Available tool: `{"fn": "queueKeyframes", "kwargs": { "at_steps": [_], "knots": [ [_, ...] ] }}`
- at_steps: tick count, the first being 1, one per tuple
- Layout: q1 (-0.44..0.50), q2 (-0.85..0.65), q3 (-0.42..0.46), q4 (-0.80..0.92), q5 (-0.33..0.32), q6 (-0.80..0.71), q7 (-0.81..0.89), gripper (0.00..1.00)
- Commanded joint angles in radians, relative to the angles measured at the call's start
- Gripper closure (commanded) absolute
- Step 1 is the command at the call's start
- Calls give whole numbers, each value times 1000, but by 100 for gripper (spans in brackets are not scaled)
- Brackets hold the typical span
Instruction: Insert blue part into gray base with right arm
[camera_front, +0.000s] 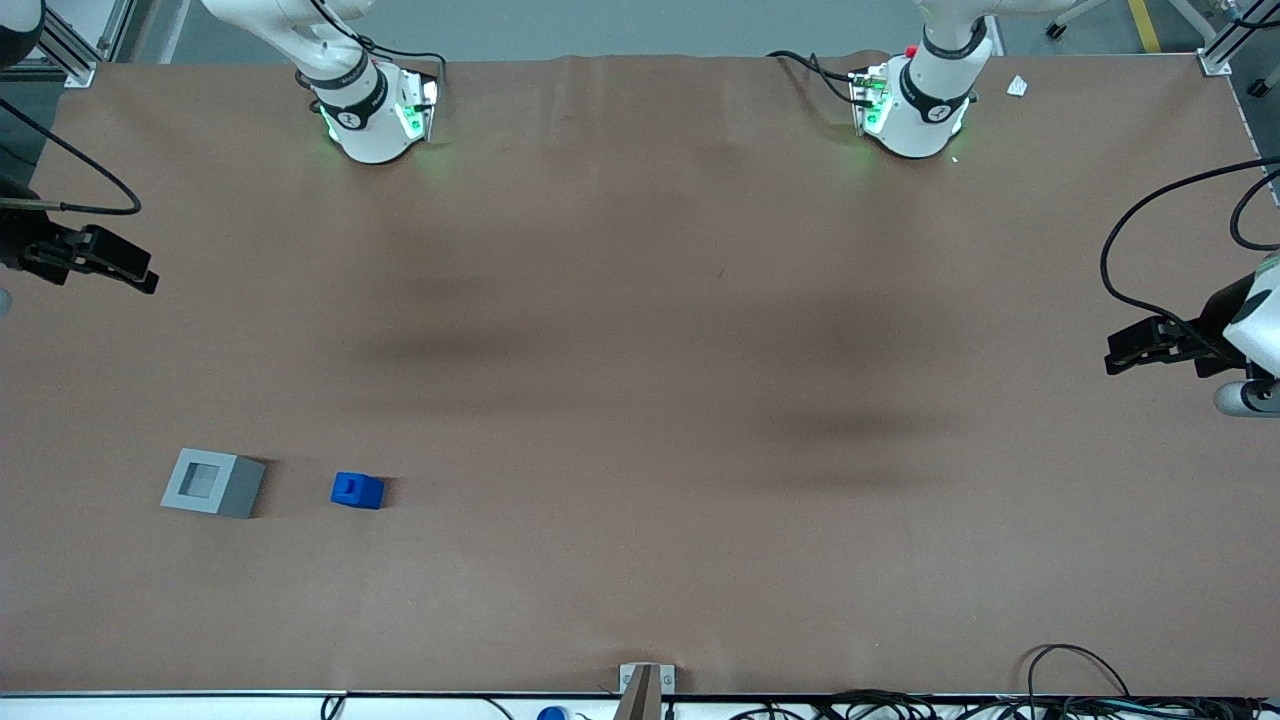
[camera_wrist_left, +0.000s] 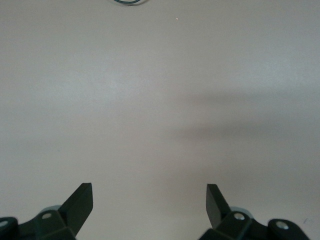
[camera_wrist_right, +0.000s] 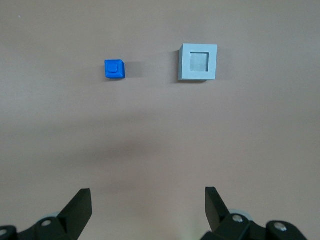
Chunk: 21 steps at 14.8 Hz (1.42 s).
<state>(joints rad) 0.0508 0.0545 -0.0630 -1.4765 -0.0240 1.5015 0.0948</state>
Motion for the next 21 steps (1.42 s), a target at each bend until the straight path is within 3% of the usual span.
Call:
{"fn": "queueKeyframes", "kwargs": {
  "at_steps": [1, 5, 12, 16, 19, 21],
  "knots": [
    [4, -24, 2, -10, -1, 15, 2, 0],
    [-9, -25, -8, 12, 44, 8, -3, 0],
    [-43, -24, -8, 12, 42, -144, -4, 0],
    [-35, -18, -1, 10, 2, -153, 0, 0],
    [-38, 42, 0, 5, 47, -63, 3, 0],
    [-80, 62, -4, -62, 167, 64, -9, 0]
  ]
}}
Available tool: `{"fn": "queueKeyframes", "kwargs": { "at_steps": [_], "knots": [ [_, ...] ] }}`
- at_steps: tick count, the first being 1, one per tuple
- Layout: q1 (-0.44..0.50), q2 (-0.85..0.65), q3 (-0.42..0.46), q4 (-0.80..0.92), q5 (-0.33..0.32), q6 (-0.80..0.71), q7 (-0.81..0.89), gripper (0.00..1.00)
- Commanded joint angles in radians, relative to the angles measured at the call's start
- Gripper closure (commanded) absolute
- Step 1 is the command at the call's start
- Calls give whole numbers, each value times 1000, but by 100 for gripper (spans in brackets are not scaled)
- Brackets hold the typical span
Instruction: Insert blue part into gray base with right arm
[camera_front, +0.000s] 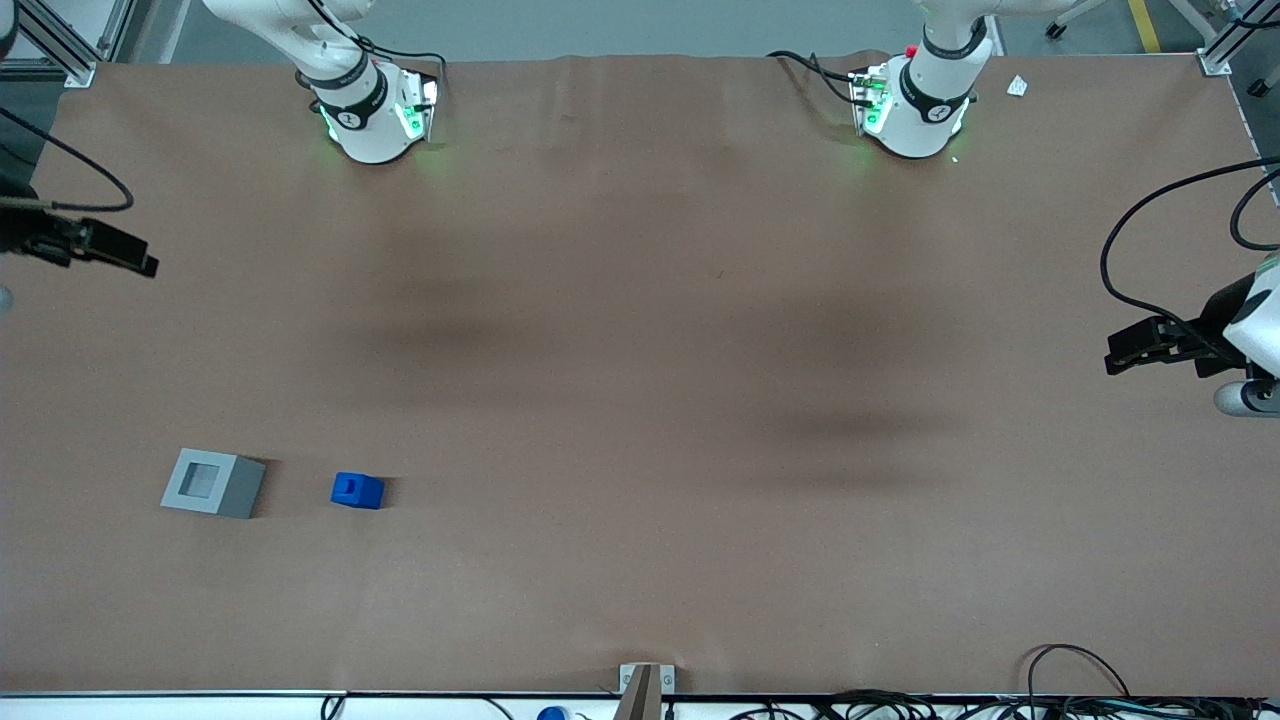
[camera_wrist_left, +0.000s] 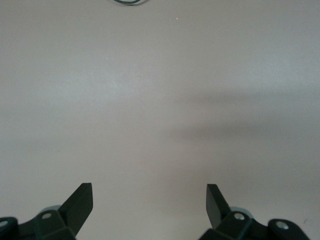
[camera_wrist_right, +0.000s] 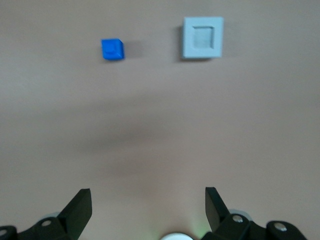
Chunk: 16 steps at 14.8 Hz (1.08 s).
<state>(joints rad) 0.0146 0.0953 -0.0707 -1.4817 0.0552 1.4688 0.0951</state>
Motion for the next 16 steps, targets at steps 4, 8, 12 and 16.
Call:
{"fn": "queueKeyframes", "kwargs": {
  "at_steps": [4, 8, 12, 16],
  "knots": [
    [-51, 96, 5, -108, 115, 263, -21, 0],
    [11, 193, 8, -101, 127, 343, -23, 0],
    [70, 297, 6, -106, 100, 442, -25, 0],
    [93, 388, 6, -106, 61, 568, -23, 0]
  ]
}}
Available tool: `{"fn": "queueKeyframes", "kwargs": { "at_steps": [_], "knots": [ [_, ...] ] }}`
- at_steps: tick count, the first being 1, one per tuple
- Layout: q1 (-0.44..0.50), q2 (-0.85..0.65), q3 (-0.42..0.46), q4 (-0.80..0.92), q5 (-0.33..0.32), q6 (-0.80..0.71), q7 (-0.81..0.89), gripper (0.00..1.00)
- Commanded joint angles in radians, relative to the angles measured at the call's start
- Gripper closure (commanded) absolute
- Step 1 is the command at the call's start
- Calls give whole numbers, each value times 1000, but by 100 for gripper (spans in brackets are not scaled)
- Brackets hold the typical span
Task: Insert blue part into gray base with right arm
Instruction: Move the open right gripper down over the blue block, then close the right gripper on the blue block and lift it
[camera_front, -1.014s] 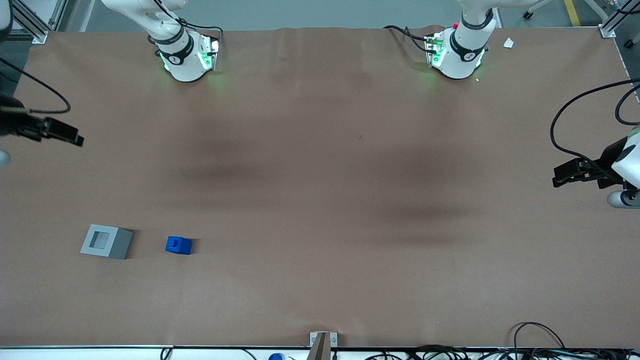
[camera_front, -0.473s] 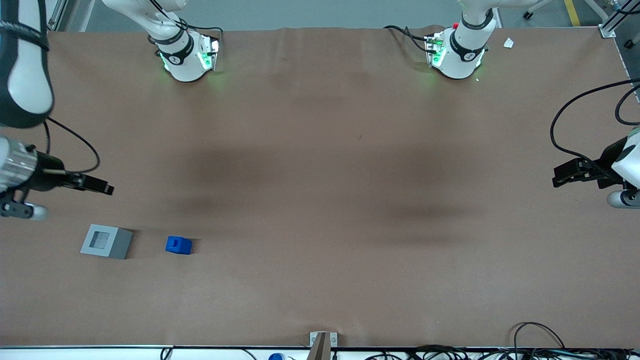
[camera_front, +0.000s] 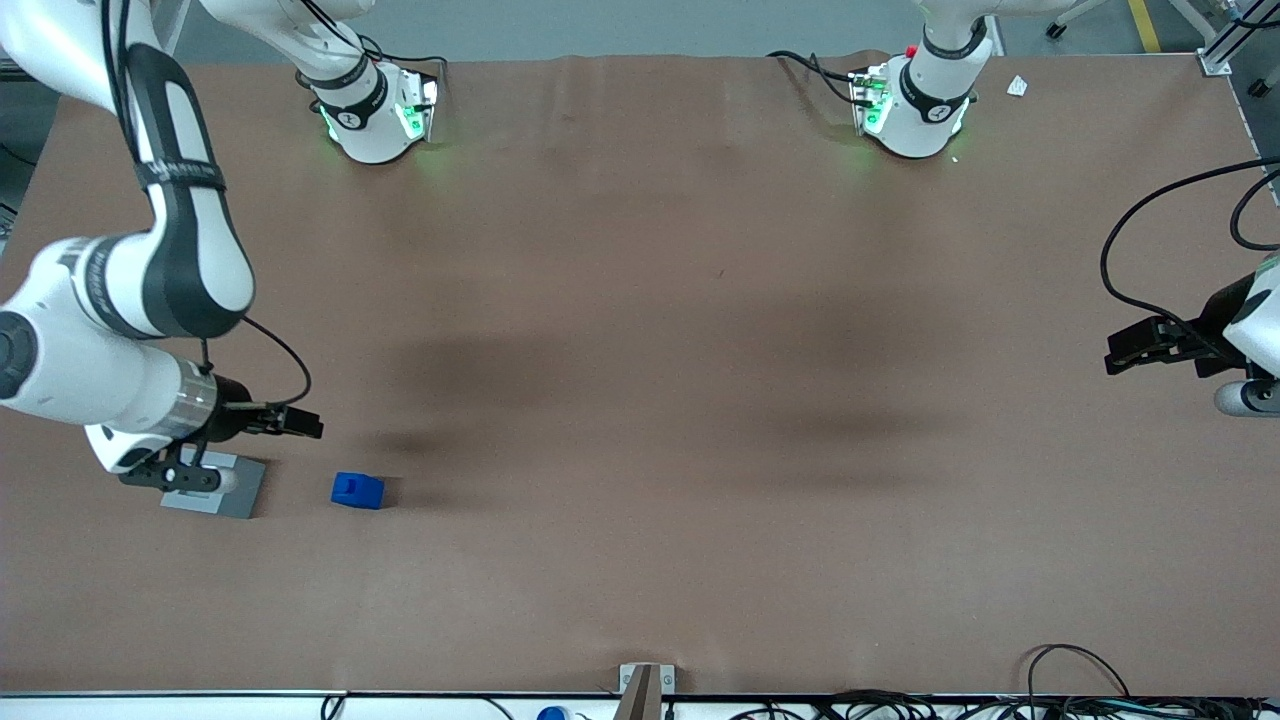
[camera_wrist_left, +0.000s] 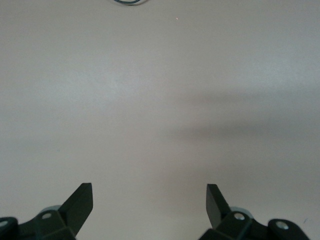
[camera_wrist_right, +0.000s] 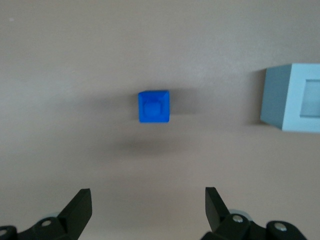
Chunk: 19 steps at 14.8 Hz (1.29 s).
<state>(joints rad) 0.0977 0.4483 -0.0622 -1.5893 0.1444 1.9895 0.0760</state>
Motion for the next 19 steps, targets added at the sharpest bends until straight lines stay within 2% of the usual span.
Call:
{"fn": "queueKeyframes", "kwargs": {
  "at_steps": [1, 5, 9, 14, 19],
  "knots": [
    [10, 62, -2, 5, -28, 73, 5, 0],
    [45, 153, -4, 28, -31, 121, 7, 0],
    [53, 245, -5, 81, -51, 134, 77, 0],
    [60, 268, -5, 112, -77, 137, 136, 0],
    [60, 270, -5, 109, -75, 206, 139, 0]
  ]
}}
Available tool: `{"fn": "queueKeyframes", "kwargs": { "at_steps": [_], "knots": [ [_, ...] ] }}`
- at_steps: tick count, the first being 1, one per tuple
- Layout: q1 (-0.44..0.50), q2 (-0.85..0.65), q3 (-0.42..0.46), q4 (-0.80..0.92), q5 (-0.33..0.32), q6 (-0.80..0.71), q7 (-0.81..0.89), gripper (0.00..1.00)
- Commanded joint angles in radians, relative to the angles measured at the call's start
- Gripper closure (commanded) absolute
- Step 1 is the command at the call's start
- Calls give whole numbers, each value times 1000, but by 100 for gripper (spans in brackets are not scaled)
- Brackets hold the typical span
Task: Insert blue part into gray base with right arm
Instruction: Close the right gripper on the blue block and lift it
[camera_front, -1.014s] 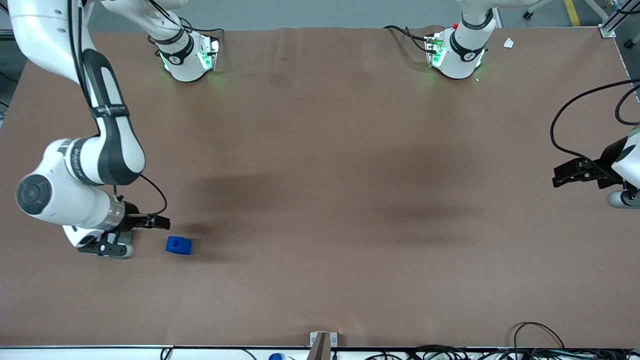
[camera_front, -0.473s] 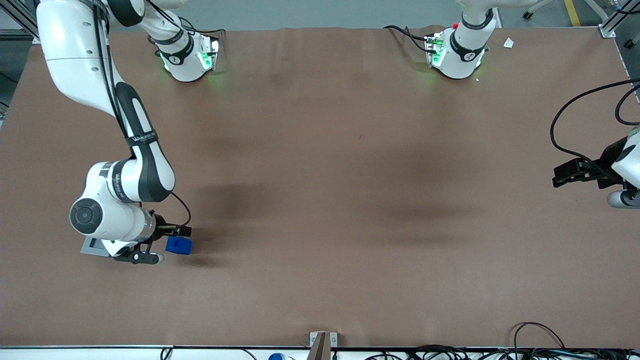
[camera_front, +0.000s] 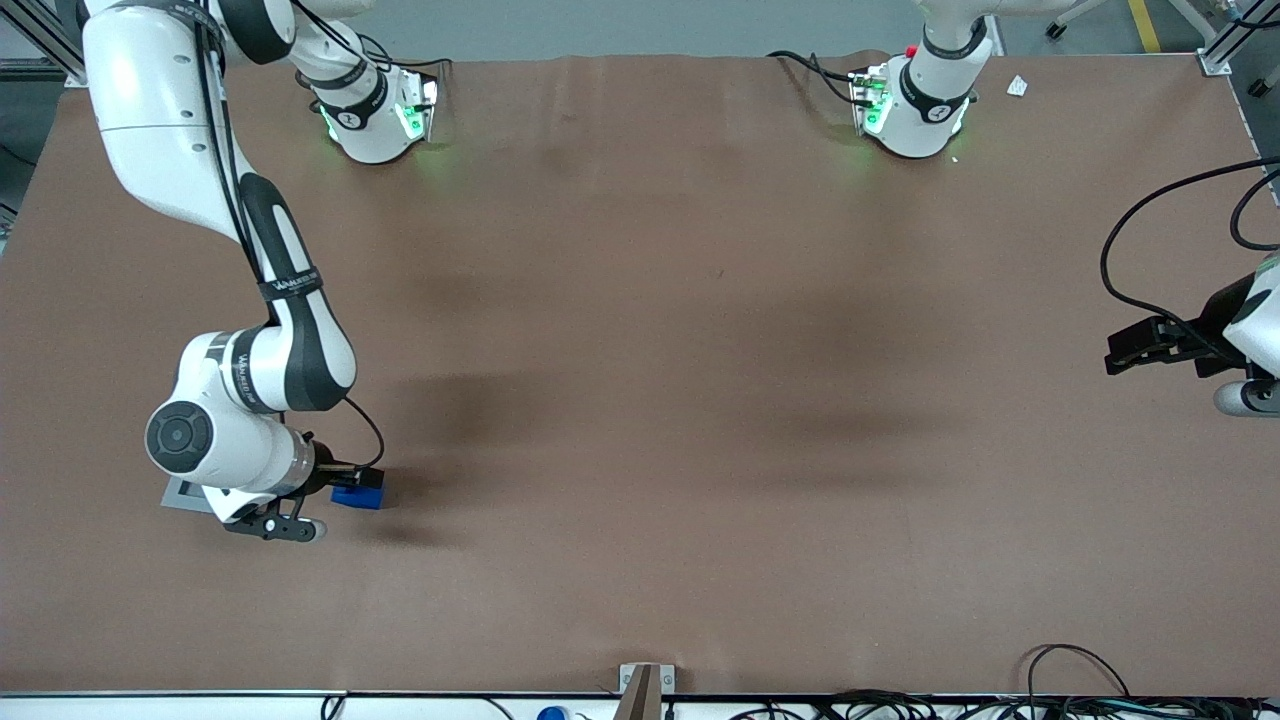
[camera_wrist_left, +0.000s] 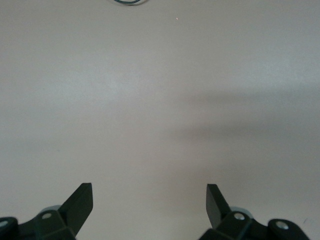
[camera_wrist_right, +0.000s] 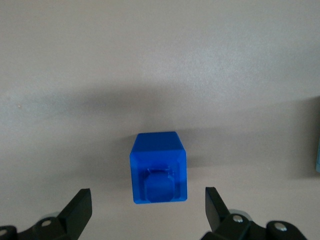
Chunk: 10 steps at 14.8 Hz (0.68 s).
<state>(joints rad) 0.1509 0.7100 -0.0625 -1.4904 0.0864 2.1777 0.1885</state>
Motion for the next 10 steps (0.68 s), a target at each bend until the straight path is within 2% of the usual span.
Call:
{"fn": "queueKeyframes", "kwargs": {
  "at_steps": [1, 10],
  "knots": [
    [9, 9, -5, 6, -17, 43, 26, 0],
    [7, 11, -5, -14, -24, 119, 26, 0]
  ]
}}
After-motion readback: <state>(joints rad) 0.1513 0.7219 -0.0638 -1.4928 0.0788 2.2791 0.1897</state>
